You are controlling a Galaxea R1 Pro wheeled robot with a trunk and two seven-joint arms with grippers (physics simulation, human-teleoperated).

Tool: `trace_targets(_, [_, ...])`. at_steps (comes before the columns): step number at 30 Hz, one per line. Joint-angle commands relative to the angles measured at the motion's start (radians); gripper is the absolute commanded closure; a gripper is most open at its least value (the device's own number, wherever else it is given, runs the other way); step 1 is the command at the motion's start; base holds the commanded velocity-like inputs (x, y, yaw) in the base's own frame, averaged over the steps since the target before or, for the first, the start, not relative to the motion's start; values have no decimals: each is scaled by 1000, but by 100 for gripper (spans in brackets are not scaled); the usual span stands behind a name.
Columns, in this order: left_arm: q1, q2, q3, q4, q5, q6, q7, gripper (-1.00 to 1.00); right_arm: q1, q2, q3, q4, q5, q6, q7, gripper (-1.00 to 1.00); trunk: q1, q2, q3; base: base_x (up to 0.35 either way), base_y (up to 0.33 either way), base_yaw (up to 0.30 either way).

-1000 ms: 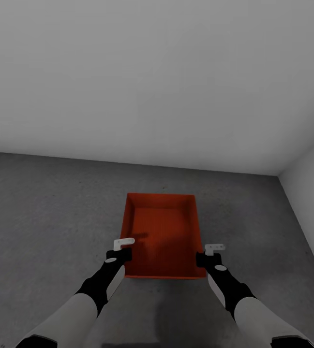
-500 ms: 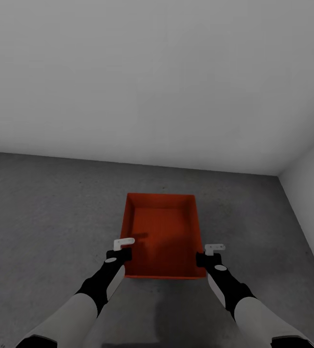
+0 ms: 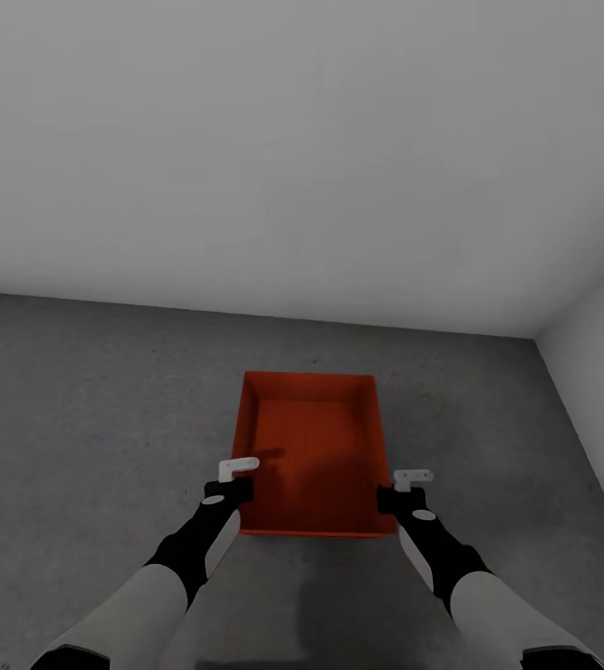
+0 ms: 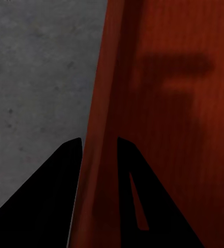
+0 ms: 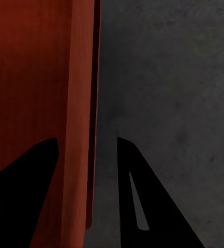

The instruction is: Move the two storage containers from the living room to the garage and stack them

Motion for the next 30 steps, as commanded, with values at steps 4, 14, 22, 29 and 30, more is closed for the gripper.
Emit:
trace_targets(4, [0,34,-1,1,10,8,22,-100,0,-8,-37,3,-1,7,-13,-100,0,0,-1,0,0,0])
trace_targets(14, [0,34,-1,-1,10,8,23,-100,0,-8,-37,3,-1,9,-13,-100,0,0,-1,0,0,0])
trace_targets(22, [0,34,0,-1,10,8,22,-100,0,-8,-37,3,-1,9,-13,-100,0,0,-1,0,0,0])
trace_targets(29, [0,34,0,-4,11,8,22,-100,0,-8,-37,3,-1,9,-13,-100,0,0,-1,0,0,0])
trace_targets(30, [0,34,0,-3,11,7,22,-100,0,-8,-37,3,-1,9,-13,-100,0,0,-1,0,0,0])
